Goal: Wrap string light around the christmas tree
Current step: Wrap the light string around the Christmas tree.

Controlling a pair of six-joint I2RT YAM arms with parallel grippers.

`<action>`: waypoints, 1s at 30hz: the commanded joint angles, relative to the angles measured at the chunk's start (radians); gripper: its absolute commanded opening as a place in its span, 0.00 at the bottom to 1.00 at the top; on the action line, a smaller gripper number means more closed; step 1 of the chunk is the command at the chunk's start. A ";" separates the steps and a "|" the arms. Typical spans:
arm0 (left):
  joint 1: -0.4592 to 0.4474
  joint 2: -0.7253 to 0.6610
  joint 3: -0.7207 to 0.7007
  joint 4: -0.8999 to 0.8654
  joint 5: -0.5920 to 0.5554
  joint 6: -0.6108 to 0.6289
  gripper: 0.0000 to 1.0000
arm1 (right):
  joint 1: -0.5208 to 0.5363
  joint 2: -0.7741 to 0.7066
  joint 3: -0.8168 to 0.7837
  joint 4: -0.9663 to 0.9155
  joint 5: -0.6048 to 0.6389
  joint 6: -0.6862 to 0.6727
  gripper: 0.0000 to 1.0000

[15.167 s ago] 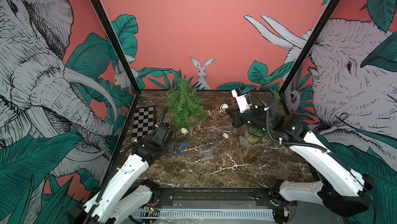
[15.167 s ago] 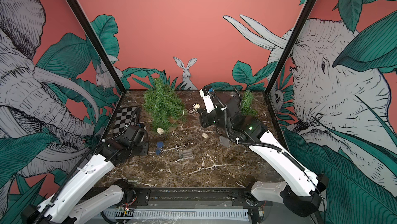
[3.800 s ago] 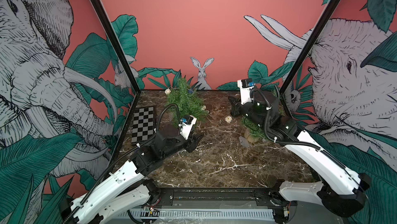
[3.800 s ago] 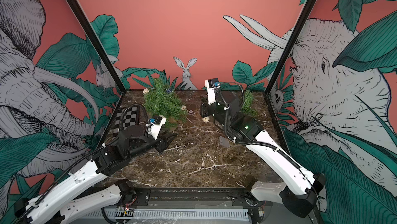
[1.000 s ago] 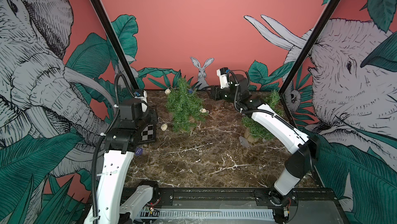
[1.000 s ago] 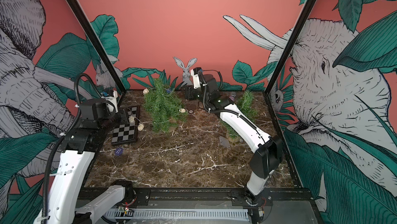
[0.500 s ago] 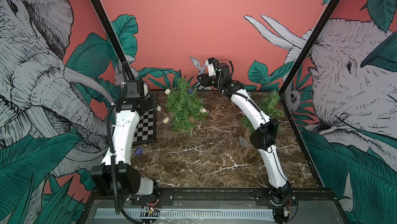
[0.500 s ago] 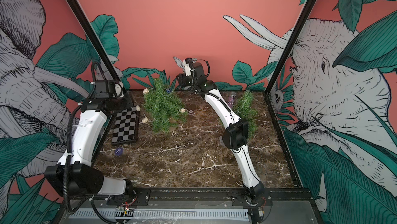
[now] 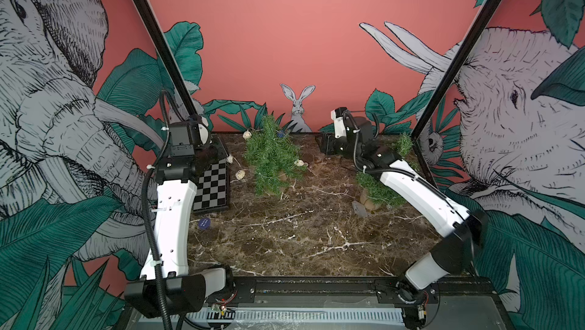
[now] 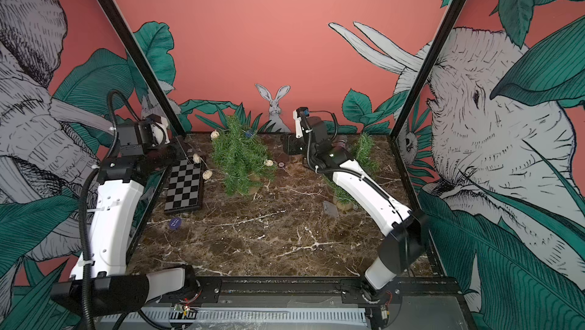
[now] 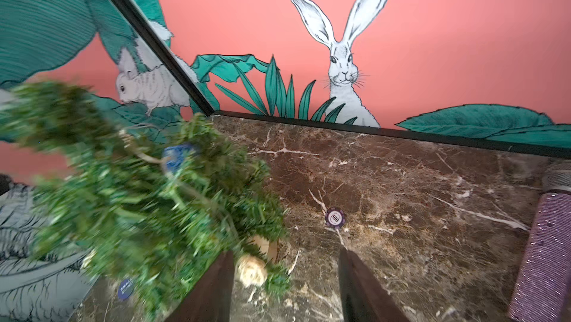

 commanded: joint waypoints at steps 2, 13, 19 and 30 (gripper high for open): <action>0.005 -0.123 -0.083 0.053 0.089 -0.001 0.00 | 0.182 -0.021 0.006 -0.029 0.085 -0.110 0.54; 0.004 -0.294 -0.207 0.090 0.190 -0.011 0.00 | 0.423 0.433 0.515 -0.169 -0.101 -0.171 0.54; 0.004 -0.310 -0.197 0.064 0.199 0.012 0.00 | 0.423 0.627 0.707 -0.206 -0.154 -0.129 0.54; 0.004 -0.325 -0.220 0.025 0.159 0.069 0.00 | 0.413 0.618 0.704 -0.224 -0.174 -0.072 0.55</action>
